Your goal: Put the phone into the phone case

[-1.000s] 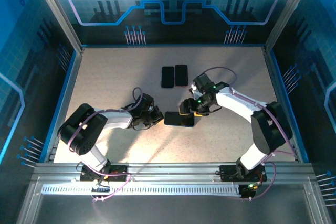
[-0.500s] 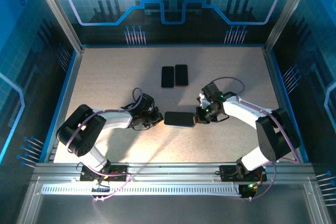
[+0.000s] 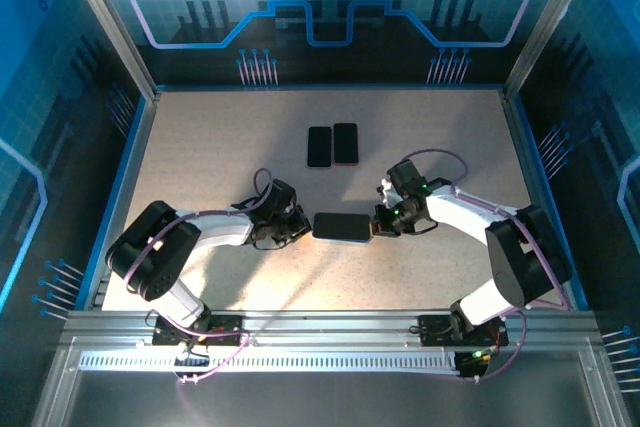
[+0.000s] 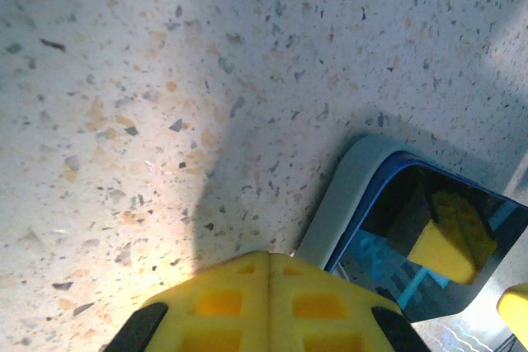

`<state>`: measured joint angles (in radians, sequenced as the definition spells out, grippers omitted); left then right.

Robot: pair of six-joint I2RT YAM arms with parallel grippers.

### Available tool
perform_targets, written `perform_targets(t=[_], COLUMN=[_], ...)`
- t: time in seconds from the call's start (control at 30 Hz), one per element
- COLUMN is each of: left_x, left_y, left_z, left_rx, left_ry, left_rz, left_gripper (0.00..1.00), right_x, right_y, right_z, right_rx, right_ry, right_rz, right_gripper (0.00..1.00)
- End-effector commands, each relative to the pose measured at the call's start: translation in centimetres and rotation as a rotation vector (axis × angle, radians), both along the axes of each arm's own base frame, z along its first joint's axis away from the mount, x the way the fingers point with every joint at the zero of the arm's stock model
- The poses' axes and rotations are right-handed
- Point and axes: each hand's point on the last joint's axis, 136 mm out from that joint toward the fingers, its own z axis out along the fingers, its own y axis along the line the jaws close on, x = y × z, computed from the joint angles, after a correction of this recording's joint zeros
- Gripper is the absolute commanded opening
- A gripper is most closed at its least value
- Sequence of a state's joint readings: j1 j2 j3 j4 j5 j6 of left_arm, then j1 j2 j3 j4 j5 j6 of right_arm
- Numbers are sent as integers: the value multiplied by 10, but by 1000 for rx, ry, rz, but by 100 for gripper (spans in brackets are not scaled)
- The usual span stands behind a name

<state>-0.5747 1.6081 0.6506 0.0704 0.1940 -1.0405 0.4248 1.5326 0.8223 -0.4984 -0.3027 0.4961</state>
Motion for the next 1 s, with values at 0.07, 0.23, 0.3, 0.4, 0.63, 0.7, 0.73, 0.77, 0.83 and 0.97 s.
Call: perform_targets(t=[0.07, 0.23, 0.3, 0.4, 0.63, 0.7, 0.73, 0.77, 0.83, 0.97], left_x=[-16, -14, -14, -14, -15, -15, -15, -14, -14, -14], left_y=[1, 1, 0, -1, -1, -1, -2, -1, -3, -5], left_z=[-11, -11, -11, -11, -12, -12, -12, -12, -12, -11], left_rx=[42, 38, 36, 34, 35, 35, 34, 33, 33, 32], left_ry=[60, 56, 56, 56, 57, 58, 57, 55, 53, 51], left_rz=[-31, -27, -28, -30, -33, -35, -36, -34, -37, -40], left_gripper=[6, 6, 6, 6, 6, 6, 6, 6, 6, 6], right_x=[0, 0, 0, -2, -4, -4, -4, -4, -5, -6], right_y=[3, 8, 10, 14, 20, 22, 23, 23, 25, 29], right_z=[-8, -12, -12, -12, -9, -8, -7, -7, -7, -6], right_rx=[24, 25, 28, 30, 40, 43, 44, 44, 49, 57], right_ry=[27, 39, 41, 43, 43, 42, 41, 40, 41, 41], right_rz=[5, 17, 22, 29, 33, 36, 37, 38, 40, 42], right_gripper=[6, 6, 5, 5, 5, 5, 5, 6, 5, 5])
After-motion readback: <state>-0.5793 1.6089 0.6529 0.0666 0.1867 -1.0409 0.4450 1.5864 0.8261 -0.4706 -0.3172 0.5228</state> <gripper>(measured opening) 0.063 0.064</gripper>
